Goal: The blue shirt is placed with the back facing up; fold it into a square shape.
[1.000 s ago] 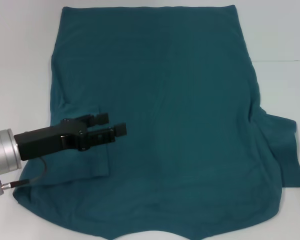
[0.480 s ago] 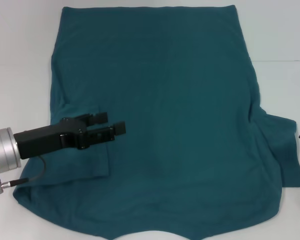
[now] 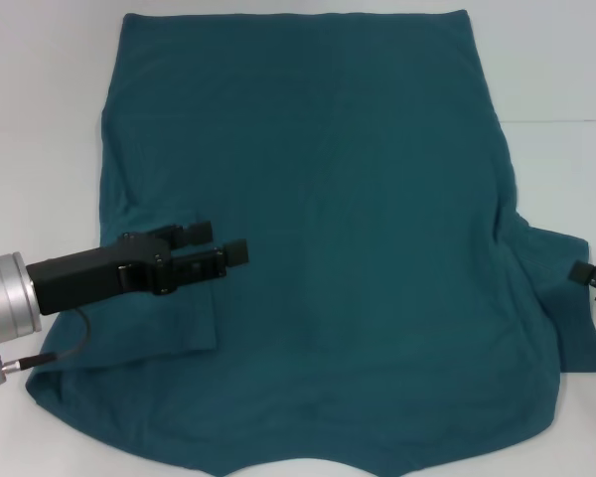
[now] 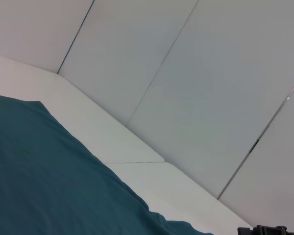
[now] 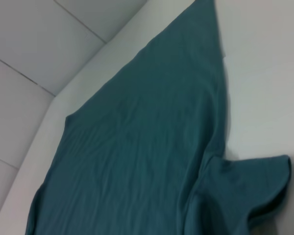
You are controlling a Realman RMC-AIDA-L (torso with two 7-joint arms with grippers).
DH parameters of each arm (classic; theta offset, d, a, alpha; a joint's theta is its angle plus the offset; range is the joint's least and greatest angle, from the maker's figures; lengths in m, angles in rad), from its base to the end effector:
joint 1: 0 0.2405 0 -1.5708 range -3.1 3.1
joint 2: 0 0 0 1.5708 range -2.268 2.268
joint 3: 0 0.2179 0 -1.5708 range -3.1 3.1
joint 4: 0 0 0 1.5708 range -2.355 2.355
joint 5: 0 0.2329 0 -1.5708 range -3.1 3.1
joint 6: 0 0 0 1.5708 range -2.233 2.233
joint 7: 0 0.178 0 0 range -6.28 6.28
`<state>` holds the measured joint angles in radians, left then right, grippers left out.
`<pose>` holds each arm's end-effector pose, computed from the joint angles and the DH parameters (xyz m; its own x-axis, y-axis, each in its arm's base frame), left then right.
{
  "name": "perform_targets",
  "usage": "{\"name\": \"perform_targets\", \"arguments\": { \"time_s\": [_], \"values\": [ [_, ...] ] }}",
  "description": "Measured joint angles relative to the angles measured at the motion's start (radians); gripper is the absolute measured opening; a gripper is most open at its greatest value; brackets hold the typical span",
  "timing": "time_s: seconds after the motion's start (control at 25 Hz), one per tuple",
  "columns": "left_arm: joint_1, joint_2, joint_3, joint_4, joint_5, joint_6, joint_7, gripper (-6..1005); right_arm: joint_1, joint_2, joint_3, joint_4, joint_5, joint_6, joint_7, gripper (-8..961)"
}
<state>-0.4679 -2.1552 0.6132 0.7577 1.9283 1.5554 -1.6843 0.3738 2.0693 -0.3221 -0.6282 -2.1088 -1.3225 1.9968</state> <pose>-0.2295 0.3440 0.0018 0.5329 0.5342 0.6562 0.7112 -0.7030 -0.0053 0.3594 0.3229 0.0391 0.0416 -0.6798 -0.7322 -0.9957 -0.0893 0.0264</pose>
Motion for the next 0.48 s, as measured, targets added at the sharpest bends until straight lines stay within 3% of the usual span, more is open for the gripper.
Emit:
{"name": "perform_targets", "arguments": {
  "time_s": [0.48],
  "values": [
    [0.003,0.0,-0.001,0.001,0.0,-0.002,0.0,863,0.005,-0.003,0.0,0.055,-0.003,0.032,-0.051,894]
  ]
}}
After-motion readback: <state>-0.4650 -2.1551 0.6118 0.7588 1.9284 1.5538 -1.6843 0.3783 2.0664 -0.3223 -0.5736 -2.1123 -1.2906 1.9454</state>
